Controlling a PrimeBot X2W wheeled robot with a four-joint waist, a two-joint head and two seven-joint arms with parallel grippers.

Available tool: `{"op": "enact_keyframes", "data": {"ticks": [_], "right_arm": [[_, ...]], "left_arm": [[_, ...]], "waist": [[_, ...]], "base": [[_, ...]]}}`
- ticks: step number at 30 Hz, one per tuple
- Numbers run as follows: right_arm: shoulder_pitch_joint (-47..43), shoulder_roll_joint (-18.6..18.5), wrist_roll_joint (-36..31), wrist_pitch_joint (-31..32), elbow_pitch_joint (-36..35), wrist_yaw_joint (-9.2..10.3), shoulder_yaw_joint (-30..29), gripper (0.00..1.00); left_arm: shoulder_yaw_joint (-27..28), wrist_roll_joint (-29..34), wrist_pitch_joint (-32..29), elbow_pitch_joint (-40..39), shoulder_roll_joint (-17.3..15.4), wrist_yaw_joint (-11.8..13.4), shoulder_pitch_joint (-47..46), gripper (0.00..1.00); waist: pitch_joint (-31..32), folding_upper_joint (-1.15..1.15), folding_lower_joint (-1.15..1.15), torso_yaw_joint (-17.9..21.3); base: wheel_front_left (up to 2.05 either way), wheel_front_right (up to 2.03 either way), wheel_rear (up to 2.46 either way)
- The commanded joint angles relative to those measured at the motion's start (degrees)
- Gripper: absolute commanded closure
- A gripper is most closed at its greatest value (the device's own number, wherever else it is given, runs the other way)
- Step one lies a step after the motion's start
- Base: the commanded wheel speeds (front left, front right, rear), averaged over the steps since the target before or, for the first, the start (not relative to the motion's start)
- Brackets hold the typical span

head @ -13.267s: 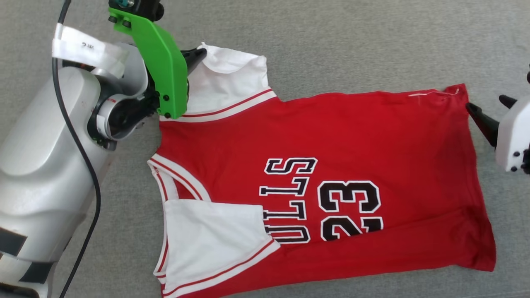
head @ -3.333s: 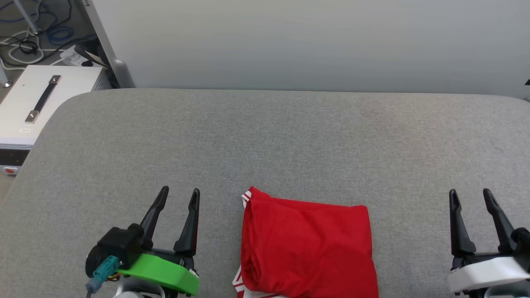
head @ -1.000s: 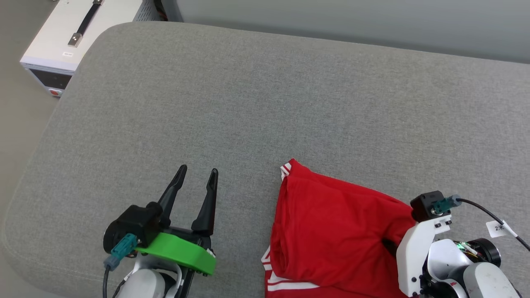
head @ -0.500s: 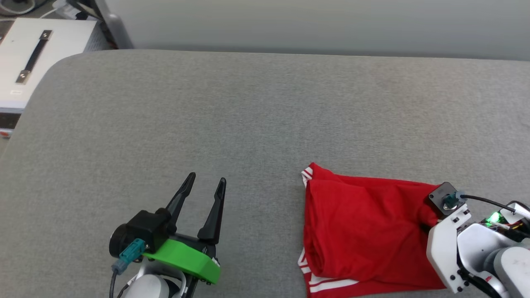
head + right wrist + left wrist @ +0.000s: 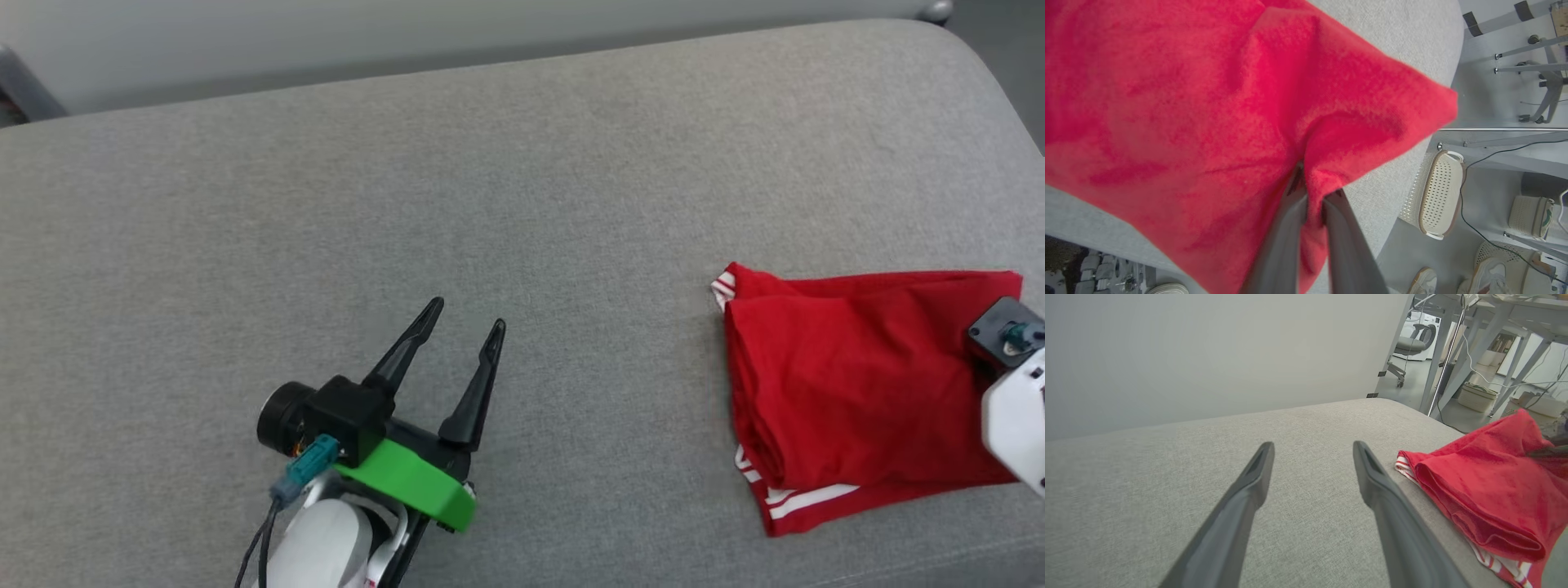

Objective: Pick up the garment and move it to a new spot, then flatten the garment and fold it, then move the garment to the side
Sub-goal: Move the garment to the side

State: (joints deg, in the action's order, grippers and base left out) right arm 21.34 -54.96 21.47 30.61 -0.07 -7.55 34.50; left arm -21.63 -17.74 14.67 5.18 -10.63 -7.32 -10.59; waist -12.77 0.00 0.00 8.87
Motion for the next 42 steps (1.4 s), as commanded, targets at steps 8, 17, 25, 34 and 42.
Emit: {"op": "enact_keyframes", "data": {"ticks": [8,17,25,34,42], "right_arm": [[4.59,0.47,-4.22,-11.7,10.94,0.06,-7.6,1.0],[10.43,5.35,-11.19,-21.79,22.85,0.06,-19.58,1.0],[16.46,9.4,-18.02,-26.75,33.41,0.06,-27.91,1.0],[18.73,11.53,-20.96,-30.6,37.5,0.06,-30.78,0.0],[17.41,11.6,-20.54,-33.2,36.53,0.06,-30.3,0.0]], "left_arm": [[-4.27,2.95,0.33,-1.52,-2.25,-0.17,-7.75,0.0],[-6.01,4.64,0.33,-4.59,-4.9,-0.17,-14.16,0.0],[-5.78,5.46,0.33,-8.73,-6.8,-0.12,-16.93,0.0],[-5.55,5.22,0.33,-9.28,-5.94,0.33,-16.27,0.0],[-2.98,3.79,0.33,-7.11,-3.42,0.48,-13.01,0.0]], "waist": [[-14.49,0.0,0.0,8.85],[-22.2,0.0,0.0,9.87],[-24.95,0.0,0.0,8.41],[-22.75,0.0,0.0,6.69],[-14.74,0.0,0.0,4.21]], "base": [[0.0,0.0,0.0],[0.0,0.0,0.0],[0.0,0.0,0.0],[0.0,0.0,0.0],[0.0,0.0,0.0]]}}
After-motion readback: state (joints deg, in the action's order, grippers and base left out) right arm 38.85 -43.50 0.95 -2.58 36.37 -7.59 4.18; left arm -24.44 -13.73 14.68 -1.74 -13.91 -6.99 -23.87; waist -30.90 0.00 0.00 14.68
